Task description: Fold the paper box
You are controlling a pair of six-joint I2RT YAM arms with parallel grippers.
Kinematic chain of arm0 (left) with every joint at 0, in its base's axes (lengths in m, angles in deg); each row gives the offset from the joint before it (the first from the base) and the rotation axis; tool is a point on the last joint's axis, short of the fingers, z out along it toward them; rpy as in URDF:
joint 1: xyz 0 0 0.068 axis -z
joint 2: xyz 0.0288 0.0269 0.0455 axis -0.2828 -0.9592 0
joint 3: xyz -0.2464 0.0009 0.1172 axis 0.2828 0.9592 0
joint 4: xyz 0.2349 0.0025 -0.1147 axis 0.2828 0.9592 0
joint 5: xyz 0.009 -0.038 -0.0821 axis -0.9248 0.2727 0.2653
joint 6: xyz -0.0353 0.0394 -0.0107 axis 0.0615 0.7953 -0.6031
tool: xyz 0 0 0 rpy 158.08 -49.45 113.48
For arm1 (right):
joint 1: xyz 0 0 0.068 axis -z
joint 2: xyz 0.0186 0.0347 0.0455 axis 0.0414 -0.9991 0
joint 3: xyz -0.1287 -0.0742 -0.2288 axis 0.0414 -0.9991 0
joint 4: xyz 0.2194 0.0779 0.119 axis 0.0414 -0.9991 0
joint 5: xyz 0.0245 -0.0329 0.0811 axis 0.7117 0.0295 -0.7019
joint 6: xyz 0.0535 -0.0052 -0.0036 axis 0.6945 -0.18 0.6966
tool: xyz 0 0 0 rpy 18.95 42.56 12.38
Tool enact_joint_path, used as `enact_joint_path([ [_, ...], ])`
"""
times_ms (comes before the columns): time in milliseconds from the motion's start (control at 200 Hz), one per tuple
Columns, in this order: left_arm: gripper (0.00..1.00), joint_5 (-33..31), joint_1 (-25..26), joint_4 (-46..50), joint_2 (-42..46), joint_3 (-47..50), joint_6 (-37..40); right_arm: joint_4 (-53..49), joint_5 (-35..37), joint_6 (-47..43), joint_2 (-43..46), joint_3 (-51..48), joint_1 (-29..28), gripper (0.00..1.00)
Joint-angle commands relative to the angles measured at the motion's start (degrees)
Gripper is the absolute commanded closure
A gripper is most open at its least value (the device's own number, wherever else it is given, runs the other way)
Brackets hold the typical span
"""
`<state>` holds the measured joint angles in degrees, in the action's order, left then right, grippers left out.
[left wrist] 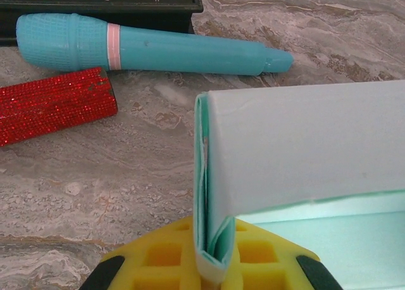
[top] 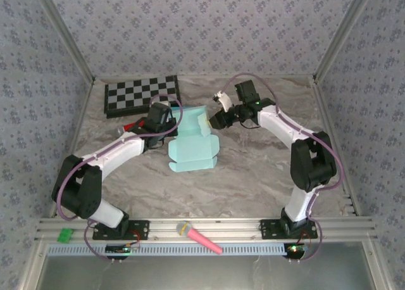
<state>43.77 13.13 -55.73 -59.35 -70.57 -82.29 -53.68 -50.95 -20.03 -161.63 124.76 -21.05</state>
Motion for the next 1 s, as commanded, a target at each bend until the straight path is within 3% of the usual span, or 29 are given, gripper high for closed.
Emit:
enact_joint_path([
  [0,1.0,-0.18,0.08,-0.76,-0.49,-2.07,-0.8,-2.2,-2.96,-1.15,-0.42,1.84,-1.04,0.62],
  [180,1.0,0.23,0.08,-0.84,-0.68,-2.09,-0.8,-1.99,-3.13,-1.37,-0.48,1.67,-1.36,0.6],
  [420,1.0,2.03,0.11,-1.54,0.25,-2.18,-0.27,1.12,2.27,1.15,-2.34,2.24,-2.08,0.54],
  [795,1.0,4.08,0.16,-1.9,1.63,-2.13,1.52,11.97,24.77,4.08,-2.18,-2.29,-6.15,0.53],
  [994,1.0,4.22,0.32,-1.77,2.06,-2.18,2.01,12.91,31.1,5.42,-4.03,-1.38,-6.88,0.58],
])
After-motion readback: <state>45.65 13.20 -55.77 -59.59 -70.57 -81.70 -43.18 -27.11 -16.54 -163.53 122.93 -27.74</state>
